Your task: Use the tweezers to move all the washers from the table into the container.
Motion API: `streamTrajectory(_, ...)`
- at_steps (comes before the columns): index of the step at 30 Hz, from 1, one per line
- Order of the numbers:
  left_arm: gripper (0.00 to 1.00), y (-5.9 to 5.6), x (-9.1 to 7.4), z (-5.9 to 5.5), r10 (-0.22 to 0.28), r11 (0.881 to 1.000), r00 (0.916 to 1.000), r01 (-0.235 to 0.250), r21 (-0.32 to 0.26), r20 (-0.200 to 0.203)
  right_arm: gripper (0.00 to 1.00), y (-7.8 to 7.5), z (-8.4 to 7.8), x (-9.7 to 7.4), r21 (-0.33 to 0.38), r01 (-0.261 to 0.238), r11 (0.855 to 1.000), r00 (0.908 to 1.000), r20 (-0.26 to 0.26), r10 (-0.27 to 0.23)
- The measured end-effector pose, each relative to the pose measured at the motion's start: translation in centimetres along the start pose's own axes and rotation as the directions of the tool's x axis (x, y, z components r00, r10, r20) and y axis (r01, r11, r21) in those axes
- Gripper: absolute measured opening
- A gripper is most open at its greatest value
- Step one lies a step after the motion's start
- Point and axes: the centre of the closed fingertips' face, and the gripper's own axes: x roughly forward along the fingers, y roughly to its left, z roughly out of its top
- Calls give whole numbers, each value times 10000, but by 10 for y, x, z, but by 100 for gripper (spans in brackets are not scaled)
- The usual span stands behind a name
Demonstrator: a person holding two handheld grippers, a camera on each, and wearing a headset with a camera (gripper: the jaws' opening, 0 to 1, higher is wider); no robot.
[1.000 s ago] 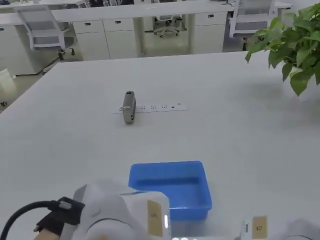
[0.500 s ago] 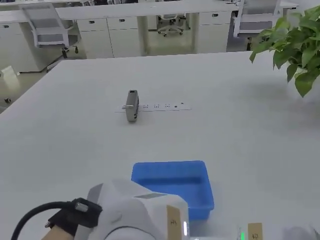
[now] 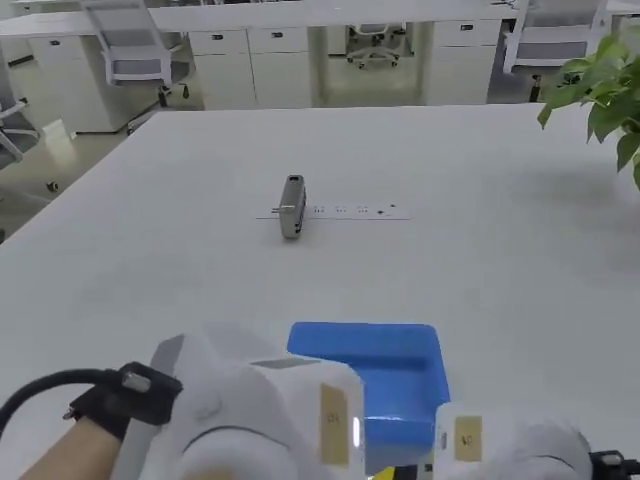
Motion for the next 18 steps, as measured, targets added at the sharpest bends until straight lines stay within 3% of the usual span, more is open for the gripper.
streamTrajectory(9,0,19,-2,-13,182,9996,9993,-188,-196,-326,8,-15,9,14,3,-194,9998,9997,130,194)
streamTrajectory(18,0,22,4,-17,-549,9975,9981,535,-469,-282,8,-12,4,18,292,-440,9986,9990,6,440)
